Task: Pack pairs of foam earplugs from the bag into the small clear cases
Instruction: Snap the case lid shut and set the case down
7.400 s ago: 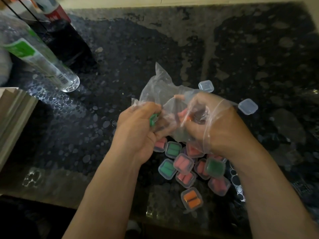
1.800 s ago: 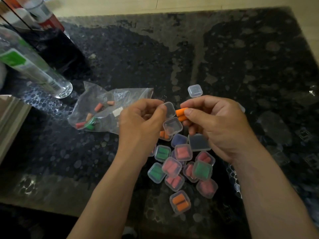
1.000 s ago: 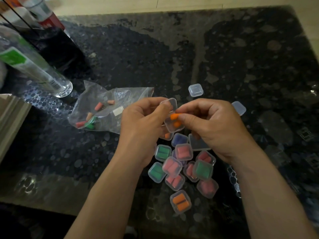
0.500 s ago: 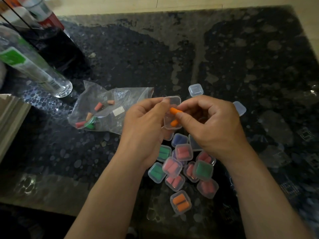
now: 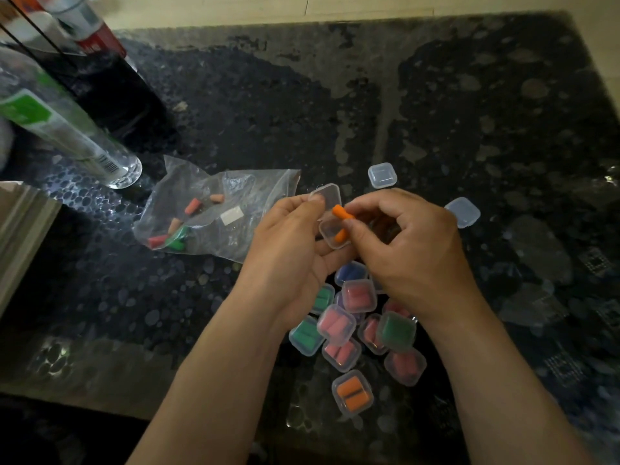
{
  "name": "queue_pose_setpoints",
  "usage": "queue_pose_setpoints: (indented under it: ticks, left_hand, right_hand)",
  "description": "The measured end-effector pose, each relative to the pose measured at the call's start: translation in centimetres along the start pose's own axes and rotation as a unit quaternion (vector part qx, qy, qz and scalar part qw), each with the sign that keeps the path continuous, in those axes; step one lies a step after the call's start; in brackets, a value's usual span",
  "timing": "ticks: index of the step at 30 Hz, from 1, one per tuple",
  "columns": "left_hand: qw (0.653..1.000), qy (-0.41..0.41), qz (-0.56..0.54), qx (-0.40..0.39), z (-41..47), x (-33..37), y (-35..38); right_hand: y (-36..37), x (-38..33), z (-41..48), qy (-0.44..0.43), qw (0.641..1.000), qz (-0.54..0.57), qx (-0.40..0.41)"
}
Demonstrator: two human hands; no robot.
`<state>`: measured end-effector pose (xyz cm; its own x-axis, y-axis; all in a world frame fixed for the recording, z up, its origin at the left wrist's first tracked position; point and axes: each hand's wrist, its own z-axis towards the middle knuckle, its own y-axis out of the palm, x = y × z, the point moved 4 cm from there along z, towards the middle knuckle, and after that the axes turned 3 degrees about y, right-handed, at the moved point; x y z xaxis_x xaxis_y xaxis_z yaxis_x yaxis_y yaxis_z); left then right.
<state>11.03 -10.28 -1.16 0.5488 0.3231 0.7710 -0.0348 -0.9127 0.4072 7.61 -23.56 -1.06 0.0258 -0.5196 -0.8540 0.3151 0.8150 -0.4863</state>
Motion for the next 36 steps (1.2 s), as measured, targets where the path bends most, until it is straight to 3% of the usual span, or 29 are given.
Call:
queue_pose_setpoints:
  ticks: [9, 20, 36]
  left_hand:
    - [1.000, 0.024, -0.007, 0.000, -0.20, 0.19, 0.28]
    - [0.999, 0.019, 0.013, -0.031, -0.21, 0.30, 0.43]
    - [0.998, 0.031, 0.028, -0.040, -0.37, 0.50, 0.97]
  right_hand:
    - [0.27, -0.14, -0.05, -0.011, 1.000, -0.001, -0.009]
    - [0.15, 0.23, 0.13, 0.045, 0.996, 0.064, -0.037]
    - [-0.59, 0.30, 0.51, 0.121, 0.980, 0.155, -0.007]
